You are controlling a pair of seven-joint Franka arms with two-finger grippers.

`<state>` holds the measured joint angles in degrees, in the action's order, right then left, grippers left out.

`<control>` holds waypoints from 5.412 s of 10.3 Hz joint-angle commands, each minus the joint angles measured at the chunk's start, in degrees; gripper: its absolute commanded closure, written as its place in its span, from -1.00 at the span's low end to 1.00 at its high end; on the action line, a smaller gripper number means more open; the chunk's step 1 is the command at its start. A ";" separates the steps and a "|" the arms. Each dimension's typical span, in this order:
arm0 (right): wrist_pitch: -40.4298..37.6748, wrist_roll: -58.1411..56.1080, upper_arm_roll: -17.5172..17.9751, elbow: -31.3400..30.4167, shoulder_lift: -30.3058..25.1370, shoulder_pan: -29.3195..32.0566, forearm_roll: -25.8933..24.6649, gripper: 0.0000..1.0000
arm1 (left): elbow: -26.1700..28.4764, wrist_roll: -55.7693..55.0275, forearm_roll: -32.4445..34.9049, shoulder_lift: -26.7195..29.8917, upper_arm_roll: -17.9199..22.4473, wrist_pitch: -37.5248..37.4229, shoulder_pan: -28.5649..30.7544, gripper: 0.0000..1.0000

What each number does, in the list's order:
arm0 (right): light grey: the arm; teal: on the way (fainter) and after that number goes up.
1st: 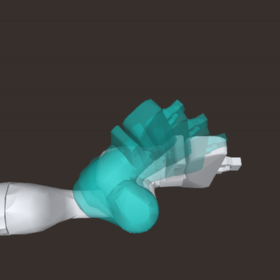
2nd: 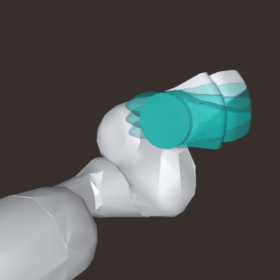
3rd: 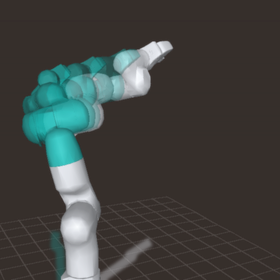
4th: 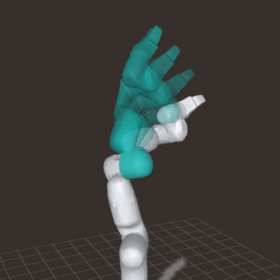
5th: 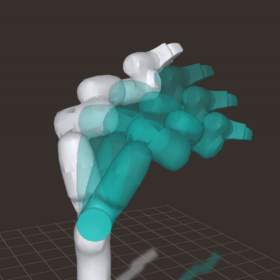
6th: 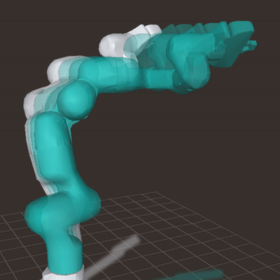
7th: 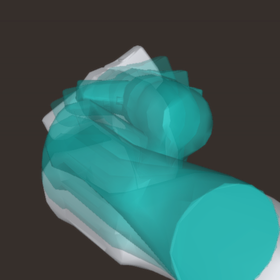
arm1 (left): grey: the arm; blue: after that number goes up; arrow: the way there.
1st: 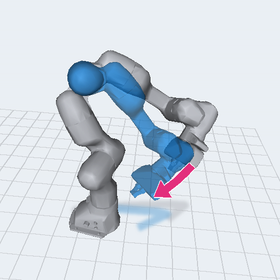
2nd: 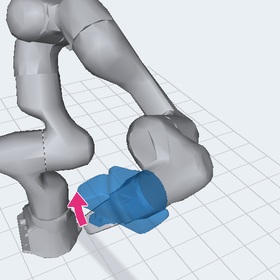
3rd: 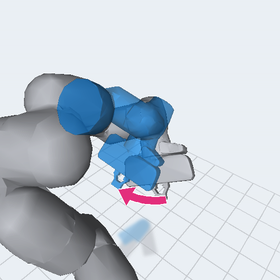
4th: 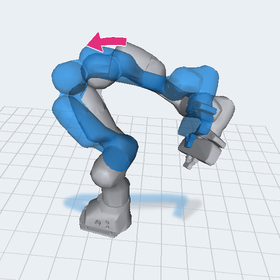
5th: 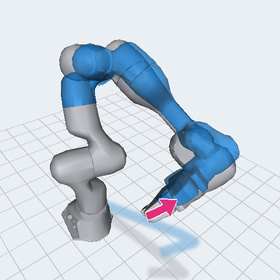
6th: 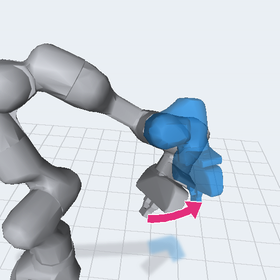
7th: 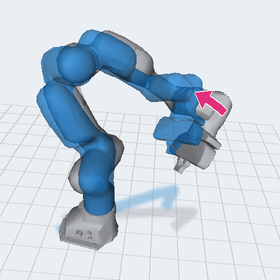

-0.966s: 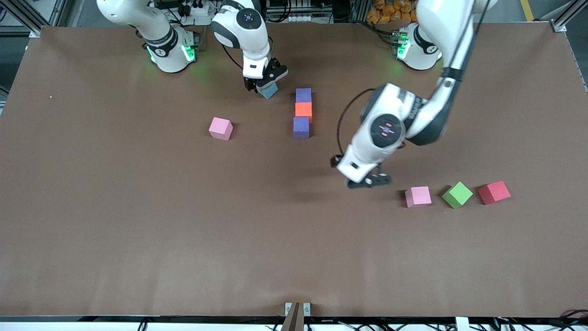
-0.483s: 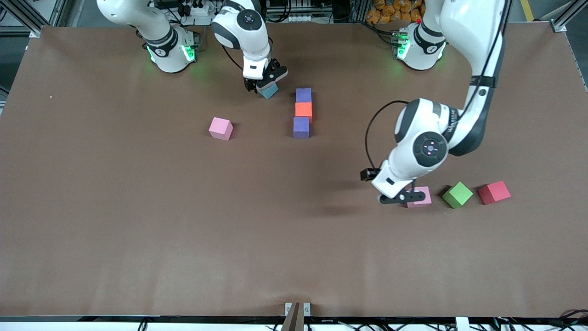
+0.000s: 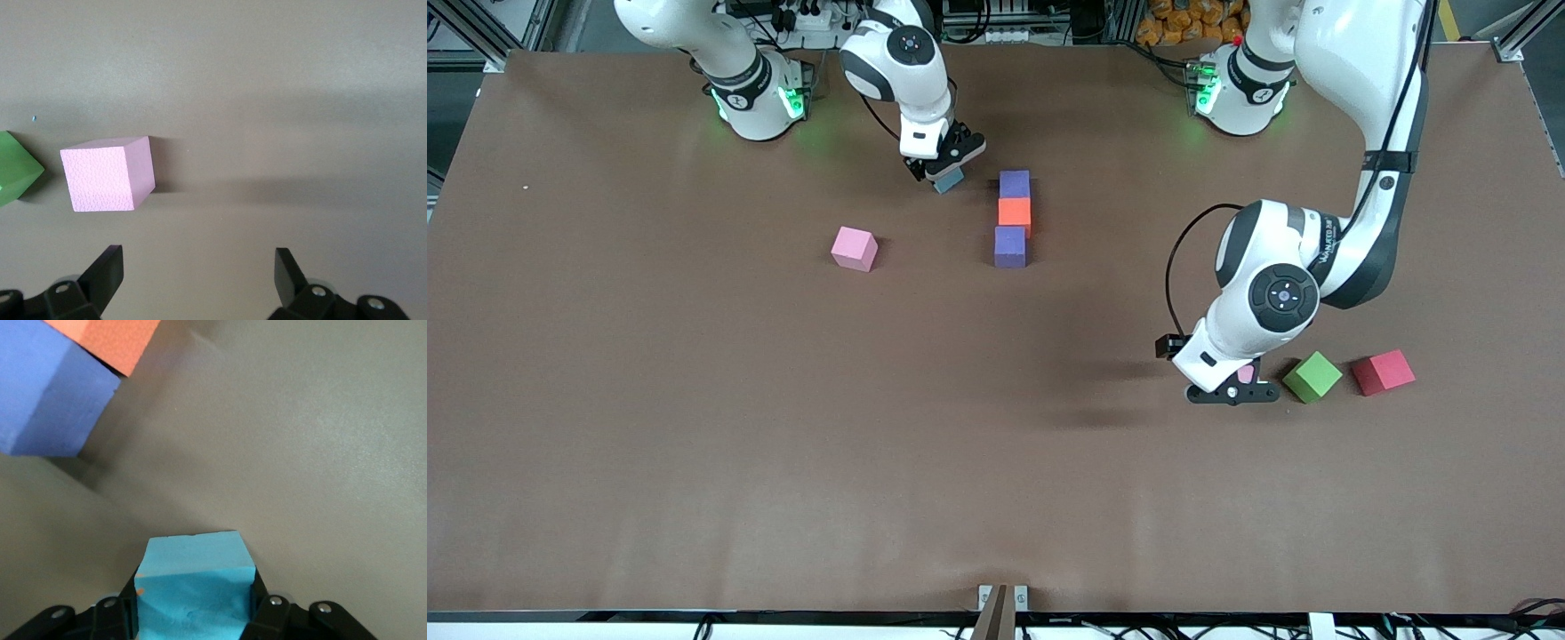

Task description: Arrange blocks into number 1

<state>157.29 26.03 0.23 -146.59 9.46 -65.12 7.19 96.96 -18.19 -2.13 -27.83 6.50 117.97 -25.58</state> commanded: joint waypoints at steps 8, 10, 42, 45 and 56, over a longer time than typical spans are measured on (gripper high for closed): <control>-0.14 33.12 1.52 10.34 3.44 -10.38 -0.42 0.39 | -0.28 5.88 1.78 -6.52 -0.09 8.76 6.50 -1.00; -0.58 34.25 1.52 14.38 6.43 -10.38 -0.42 0.39 | 0.07 5.88 1.78 -6.88 0.00 9.04 7.38 -1.00; -28.87 26.96 -0.76 20.19 -7.87 13.04 -14.40 -1.00 | -1.24 -13.16 -10.86 -3.01 -3.17 6.31 -10.61 1.00; -35.63 4.62 -1.11 29.31 -7.88 27.02 -14.31 -1.00 | -4.67 -21.79 -16.92 -7.31 2.35 6.31 -20.36 1.00; -55.86 -13.81 -1.20 59.64 1.43 51.66 -13.78 -1.00 | -5.65 -23.74 -18.35 -11.72 2.99 3.68 -28.91 1.00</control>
<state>105.59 13.33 -2.08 -94.31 7.72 -15.93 -6.08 91.65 -42.27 -20.28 -39.29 8.35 122.84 -53.13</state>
